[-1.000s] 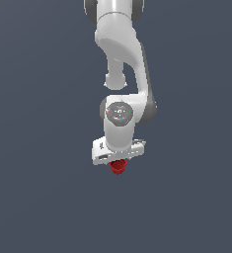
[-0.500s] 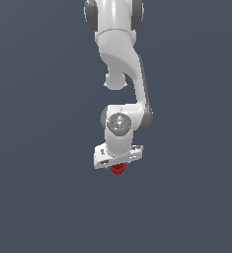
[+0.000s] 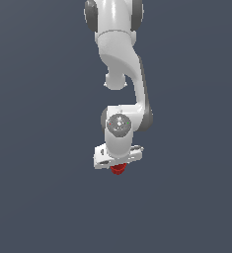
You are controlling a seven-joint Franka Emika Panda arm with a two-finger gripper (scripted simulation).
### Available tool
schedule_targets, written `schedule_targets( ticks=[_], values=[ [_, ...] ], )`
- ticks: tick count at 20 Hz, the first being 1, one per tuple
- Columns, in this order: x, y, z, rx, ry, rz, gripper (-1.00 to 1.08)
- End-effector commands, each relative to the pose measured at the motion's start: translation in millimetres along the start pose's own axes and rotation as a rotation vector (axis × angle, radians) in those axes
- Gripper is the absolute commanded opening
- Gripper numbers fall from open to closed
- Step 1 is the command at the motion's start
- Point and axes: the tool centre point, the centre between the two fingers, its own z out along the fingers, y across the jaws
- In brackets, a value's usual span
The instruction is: Pick up the object and move it to a goal position.
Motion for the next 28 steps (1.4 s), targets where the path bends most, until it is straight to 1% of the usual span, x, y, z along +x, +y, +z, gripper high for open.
schedule_targets(
  ticks=[1, 7, 12, 15, 23, 28],
  values=[
    [0, 0, 0, 0.0, 0.001, -0.001, -1.0],
    [-1, 3, -2, 0.0, 0.0, 0.0, -1.0],
    [-10, 25, -15, 0.0, 0.0, 0.0, -1.0],
    [-20, 47, -28, 0.0, 0.0, 0.0, -1.0],
    [-51, 125, -75, 0.001, 0.001, 0.0, -1.0],
    [-65, 165, -99, 0.001, 0.001, 0.0, -1.0]
  ],
)
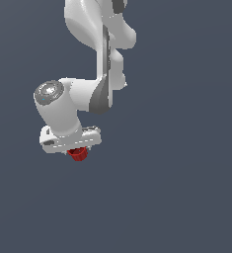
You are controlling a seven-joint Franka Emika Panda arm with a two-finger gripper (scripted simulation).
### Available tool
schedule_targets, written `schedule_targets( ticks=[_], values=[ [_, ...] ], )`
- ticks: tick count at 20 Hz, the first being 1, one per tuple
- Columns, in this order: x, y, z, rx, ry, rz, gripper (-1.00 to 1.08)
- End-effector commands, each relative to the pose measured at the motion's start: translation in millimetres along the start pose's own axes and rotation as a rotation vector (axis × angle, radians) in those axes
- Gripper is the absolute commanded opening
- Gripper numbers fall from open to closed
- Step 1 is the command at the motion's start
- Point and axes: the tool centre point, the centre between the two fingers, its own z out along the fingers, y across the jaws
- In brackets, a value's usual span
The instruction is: Pick up the object and move it to a goal position.
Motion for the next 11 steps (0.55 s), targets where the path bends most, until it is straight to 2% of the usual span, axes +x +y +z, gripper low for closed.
schedule_targets(
  ticks=[1, 6, 11],
  values=[
    [-6, 17, -11, 0.0, 0.001, -0.002, -1.0],
    [-11, 35, -22, 0.0, 0.001, -0.002, -1.0],
    [-10, 36, -22, 0.0, 0.001, -0.002, -1.0]
  ],
)
